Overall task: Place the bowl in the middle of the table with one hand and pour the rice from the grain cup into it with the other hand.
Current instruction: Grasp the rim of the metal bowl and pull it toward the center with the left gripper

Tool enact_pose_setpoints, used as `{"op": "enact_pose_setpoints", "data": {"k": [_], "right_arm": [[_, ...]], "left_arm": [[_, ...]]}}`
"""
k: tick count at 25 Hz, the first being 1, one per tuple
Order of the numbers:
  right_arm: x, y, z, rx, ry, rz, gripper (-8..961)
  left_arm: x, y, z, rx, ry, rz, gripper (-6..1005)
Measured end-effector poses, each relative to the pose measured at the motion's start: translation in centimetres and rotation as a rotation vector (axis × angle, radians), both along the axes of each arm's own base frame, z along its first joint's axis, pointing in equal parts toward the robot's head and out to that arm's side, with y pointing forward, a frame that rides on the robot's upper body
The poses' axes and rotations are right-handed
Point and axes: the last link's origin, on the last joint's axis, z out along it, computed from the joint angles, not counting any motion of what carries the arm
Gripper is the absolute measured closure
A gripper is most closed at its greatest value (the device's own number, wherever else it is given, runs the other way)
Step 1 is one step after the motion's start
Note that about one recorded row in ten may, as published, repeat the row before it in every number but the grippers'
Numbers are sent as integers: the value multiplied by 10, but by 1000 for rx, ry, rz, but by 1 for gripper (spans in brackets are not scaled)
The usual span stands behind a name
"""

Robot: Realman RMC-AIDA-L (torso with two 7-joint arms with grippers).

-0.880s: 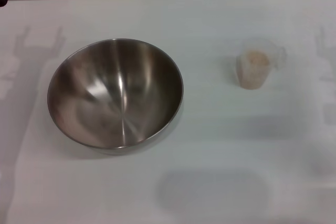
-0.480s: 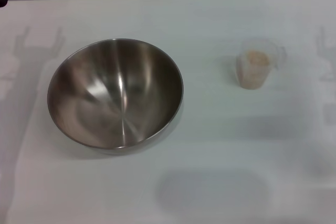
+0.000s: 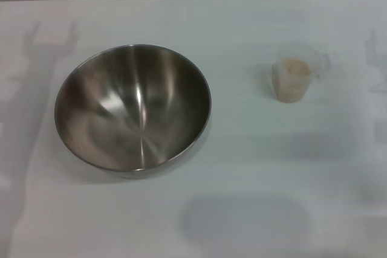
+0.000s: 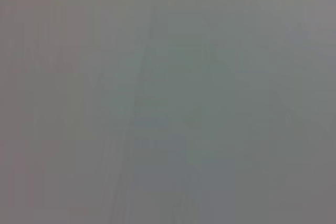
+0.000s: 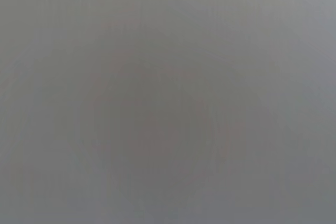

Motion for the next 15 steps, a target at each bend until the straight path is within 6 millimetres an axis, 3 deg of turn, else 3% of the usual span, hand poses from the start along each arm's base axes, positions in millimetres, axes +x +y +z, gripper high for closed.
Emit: {"op": "enact_pose_setpoints", "data": {"k": [4,7,15], "right_arm": [[0,0,1,2,-2,0,446],[0,1,1,2,-3,0,446],[-1,2,1,3,-3,4,447]], "left_arm": [[16,28,14,-104,-41,120,135],[39,44,27,-194,-25,191,135],[89,48,47,-435,93,403,136]]}}
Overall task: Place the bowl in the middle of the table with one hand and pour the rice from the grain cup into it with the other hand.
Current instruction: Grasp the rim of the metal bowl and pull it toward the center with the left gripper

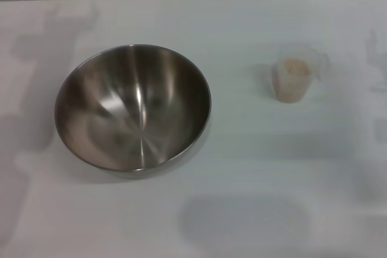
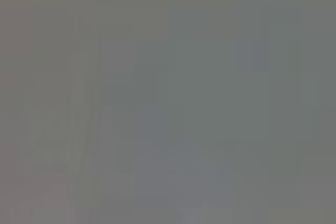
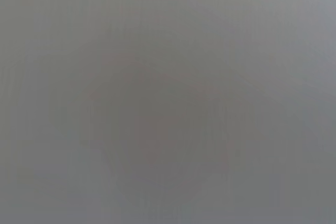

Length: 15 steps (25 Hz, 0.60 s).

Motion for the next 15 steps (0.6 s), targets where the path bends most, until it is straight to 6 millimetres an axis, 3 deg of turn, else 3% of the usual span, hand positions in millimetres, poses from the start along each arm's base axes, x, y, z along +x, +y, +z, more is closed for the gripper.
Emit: {"op": "enact_pose_setpoints", "data": {"k": [3,7,15], "right_arm": [[-1,1,0,0,0,4,447],[-4,3,0,0,0,11,447],[-6,7,1,2,-8,18,447]], "left_arm": [[10,-6,2,-65,31,26,136],[27,-30,5,-253,66,51,136],[39,-65,12,-493,147,118,136]]}}
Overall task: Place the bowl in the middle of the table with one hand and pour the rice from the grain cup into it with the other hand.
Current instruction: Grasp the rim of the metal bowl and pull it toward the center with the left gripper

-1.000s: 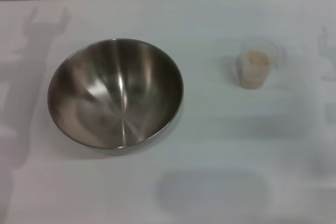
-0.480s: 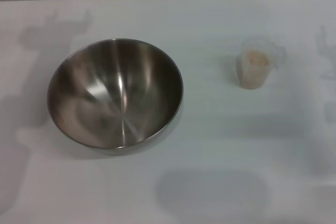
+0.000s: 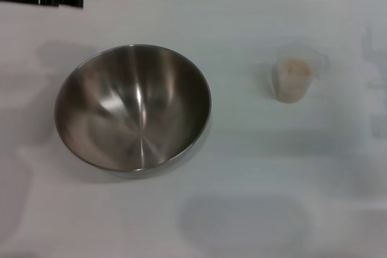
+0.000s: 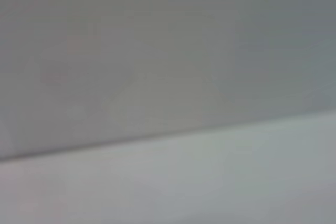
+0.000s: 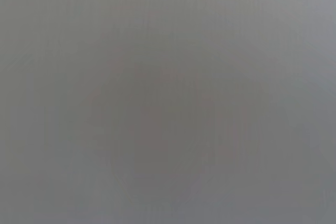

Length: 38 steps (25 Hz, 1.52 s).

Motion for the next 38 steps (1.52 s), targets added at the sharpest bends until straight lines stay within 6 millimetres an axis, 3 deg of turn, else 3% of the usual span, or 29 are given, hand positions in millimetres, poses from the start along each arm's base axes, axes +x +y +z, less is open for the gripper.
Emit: {"op": "enact_pose_setpoints", "data": {"k": [10,17,24,38], "right_arm": [[0,2,2,0,-16,0,446],[0,3,3,2,-25,0,446],[0,2,3,4,-26,0,446],[-1,2,3,2,-24,10,447]], "left_arm": [[-17,-20,-7,-159,118,142,136],[-29,-23,-20,-235,153,225,135],[-29,-12,-44,-320,189,245,136],[-30,10,-61,-358,267,319,138]]}}
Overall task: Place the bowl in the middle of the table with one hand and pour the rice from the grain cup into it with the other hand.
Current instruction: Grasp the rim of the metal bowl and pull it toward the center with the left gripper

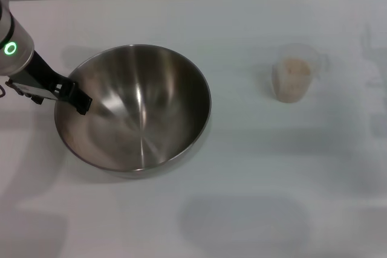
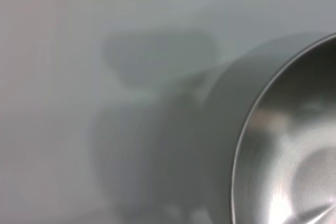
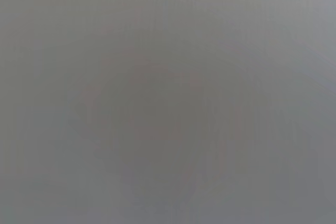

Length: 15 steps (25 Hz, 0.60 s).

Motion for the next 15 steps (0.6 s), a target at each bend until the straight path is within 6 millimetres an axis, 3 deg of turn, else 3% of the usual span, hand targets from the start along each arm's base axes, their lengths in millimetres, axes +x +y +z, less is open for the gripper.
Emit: {"op": "enact_pose_setpoints", "data": {"k": [7,15], "right_arm": [[-5,2,-2,-4,4,20,447],[-9,2,0,10,3,39,447]], "left_arm": [[1,5,5,30,-30,67,139],[-4,7,-3,12,-36,95,145]]}}
